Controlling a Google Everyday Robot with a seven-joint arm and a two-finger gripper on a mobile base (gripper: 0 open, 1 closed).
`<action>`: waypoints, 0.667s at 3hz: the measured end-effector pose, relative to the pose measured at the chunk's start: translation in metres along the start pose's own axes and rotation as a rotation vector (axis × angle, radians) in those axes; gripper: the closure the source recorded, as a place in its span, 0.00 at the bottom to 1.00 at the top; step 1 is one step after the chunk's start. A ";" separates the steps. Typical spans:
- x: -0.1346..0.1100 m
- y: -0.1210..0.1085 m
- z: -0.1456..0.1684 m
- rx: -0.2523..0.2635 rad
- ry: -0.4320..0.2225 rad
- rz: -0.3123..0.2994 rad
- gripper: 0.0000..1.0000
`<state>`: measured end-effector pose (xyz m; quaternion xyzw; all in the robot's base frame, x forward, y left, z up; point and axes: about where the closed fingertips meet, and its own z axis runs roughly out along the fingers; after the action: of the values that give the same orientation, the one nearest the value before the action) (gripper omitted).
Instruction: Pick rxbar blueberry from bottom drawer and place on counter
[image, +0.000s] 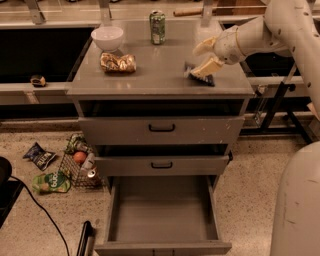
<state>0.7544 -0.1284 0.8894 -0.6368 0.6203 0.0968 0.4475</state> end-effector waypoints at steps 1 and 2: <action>0.003 -0.003 -0.003 0.017 -0.013 0.003 0.00; 0.005 -0.004 -0.009 0.028 -0.013 0.003 0.00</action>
Offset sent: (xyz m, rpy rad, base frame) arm -0.0032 -0.0265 0.0149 0.0213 -0.0423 -0.0404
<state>0.7556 -0.1382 0.8932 -0.6289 0.6197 0.0931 0.4601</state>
